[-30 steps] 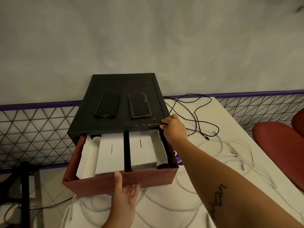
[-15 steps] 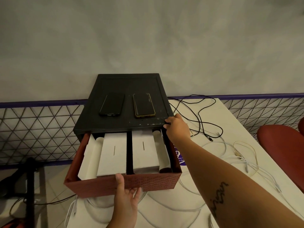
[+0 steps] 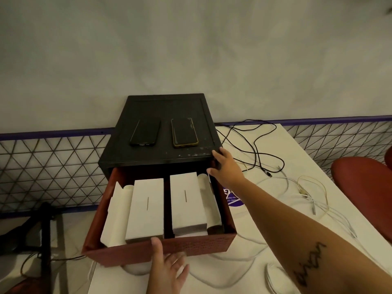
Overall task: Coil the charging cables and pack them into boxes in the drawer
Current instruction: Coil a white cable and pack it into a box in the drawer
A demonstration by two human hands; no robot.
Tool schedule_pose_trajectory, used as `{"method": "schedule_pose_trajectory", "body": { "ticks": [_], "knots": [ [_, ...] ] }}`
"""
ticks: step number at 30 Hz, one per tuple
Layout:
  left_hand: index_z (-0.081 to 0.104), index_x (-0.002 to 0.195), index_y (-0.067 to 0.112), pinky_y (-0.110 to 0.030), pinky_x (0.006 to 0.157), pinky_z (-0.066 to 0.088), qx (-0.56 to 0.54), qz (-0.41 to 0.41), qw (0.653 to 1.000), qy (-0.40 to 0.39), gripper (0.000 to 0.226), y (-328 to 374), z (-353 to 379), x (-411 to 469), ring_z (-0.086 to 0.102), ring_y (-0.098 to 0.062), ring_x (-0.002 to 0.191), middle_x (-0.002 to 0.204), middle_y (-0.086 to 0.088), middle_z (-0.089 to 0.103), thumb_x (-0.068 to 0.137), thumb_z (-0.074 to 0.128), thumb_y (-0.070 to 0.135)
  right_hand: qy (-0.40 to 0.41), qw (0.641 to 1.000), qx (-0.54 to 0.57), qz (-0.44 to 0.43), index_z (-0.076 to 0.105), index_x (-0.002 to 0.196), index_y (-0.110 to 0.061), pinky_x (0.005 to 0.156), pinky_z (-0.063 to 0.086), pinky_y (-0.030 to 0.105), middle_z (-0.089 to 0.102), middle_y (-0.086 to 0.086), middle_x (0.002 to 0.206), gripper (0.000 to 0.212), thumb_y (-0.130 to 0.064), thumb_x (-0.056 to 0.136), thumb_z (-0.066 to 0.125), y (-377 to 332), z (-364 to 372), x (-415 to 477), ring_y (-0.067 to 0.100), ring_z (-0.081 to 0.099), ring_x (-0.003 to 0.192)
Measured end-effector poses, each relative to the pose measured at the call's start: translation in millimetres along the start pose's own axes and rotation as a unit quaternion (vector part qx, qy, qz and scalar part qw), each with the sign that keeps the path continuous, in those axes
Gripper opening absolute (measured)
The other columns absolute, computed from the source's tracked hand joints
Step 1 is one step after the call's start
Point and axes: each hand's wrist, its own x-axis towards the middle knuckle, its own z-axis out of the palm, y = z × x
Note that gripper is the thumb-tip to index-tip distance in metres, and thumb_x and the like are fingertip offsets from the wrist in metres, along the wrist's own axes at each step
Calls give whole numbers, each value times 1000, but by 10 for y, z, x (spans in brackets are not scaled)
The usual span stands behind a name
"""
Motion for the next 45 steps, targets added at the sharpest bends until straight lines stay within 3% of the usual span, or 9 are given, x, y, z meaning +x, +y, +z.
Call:
{"method": "schedule_pose_trajectory", "body": {
  "ticks": [4,8,13,16,21,26,32,37,45],
  "knots": [
    [53,120,-1,-36,69,40,171,-92,980,-33,106,95,72,-135,52,-29,89,114,-14,56,52,36,78,-5,998,59,-10,25,146,-28,108,37,37,20,-3,153,66,-19,89,58,103,111,-314,22,32,137],
    [55,119,2,-31,66,46,375,-101,918,-80,87,319,165,-236,58,-24,83,109,-12,66,71,38,72,-28,994,105,15,29,143,-36,98,48,39,48,-2,138,64,-21,87,56,204,206,-623,20,50,122],
    [66,104,8,-31,75,50,438,6,879,-188,47,659,358,-373,63,-21,83,97,-11,73,83,51,46,-17,988,147,36,40,140,-28,77,56,25,59,-3,121,54,-20,89,57,329,180,-1002,13,63,94],
    [62,112,9,-31,80,51,407,136,895,-118,31,754,526,-285,62,-22,91,106,-10,66,92,52,31,-1,984,173,39,44,135,-30,55,49,12,58,-7,95,50,-18,89,58,340,179,-1182,7,60,65],
    [26,145,18,-33,97,35,515,225,827,9,63,779,657,44,40,-26,129,147,-7,36,91,57,27,21,985,167,38,42,134,-37,67,40,9,56,-12,94,44,-31,92,54,380,272,-1339,5,55,79],
    [10,149,16,-35,100,36,545,201,814,1,76,725,820,159,38,-29,132,149,-8,32,90,58,20,-6,995,96,-34,34,134,-45,81,45,16,45,-23,106,85,-90,61,35,402,282,-1518,0,51,97],
    [-3,149,14,-26,78,40,597,173,783,18,90,651,843,252,50,-27,113,142,-12,41,87,62,11,-10,999,-6,-53,60,98,-21,65,35,7,35,-27,85,39,-53,77,64,393,301,-1557,8,49,81],
    [10,149,16,-41,104,38,485,124,866,-4,95,679,719,386,43,-32,127,144,-11,40,79,73,16,4,997,-14,-70,59,91,-20,60,26,4,31,-24,76,23,-41,82,65,368,318,-1557,-5,37,65],
    [55,114,14,-33,63,46,292,71,946,-122,26,904,731,64,58,-24,84,94,-9,64,88,58,13,31,998,-34,-47,59,94,-15,57,29,8,37,-19,79,30,-44,84,61,325,276,-1395,9,45,74]
  ]
}}
